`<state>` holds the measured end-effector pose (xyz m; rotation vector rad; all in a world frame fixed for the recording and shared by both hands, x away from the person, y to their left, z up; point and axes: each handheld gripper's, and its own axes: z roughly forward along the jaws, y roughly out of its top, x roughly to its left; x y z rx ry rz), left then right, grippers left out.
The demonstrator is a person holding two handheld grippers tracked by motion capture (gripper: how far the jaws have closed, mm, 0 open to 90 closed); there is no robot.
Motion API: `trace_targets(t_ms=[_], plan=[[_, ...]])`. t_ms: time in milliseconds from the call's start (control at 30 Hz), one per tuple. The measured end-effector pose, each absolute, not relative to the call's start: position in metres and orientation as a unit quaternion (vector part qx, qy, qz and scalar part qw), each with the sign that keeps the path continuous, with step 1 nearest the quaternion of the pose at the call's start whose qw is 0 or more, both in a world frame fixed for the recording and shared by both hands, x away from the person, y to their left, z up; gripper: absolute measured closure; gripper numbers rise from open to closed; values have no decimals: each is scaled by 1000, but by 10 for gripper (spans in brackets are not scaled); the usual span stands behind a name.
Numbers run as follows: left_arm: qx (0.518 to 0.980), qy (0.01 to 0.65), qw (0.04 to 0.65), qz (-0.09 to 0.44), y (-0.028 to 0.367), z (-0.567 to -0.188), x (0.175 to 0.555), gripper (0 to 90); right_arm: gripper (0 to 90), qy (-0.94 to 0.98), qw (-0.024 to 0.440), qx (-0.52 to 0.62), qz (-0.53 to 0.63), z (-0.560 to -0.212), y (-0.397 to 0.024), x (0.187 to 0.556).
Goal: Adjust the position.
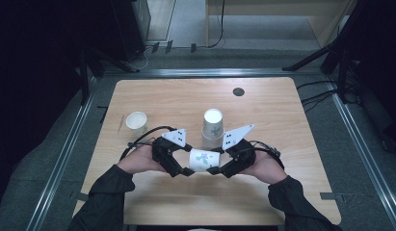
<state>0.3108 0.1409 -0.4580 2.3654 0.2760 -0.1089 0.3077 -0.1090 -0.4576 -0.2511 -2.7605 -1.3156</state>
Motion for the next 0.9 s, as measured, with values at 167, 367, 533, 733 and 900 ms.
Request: trace_targets(t_ms=[167, 367, 533, 733, 900], plan=[[913, 97, 393, -50, 139, -460, 310, 127, 345, -899, 45, -76, -428, -458, -107, 306], [910, 78, 403, -51, 137, -459, 307, 158, 345, -896, 53, -72, -435, -457, -106, 305], [911, 71, 404, -49, 139, -459, 307, 218, 347, -895, 58, -71, -437, -456, -107, 306], [914, 71, 396, -50, 139, -460, 308, 242, 344, -898, 57, -73, -430, -458, -105, 306], [914, 80, 395, -33, 145, -455, 309, 244, 278, -899, 71, -91, -422, -460, -102, 308]])
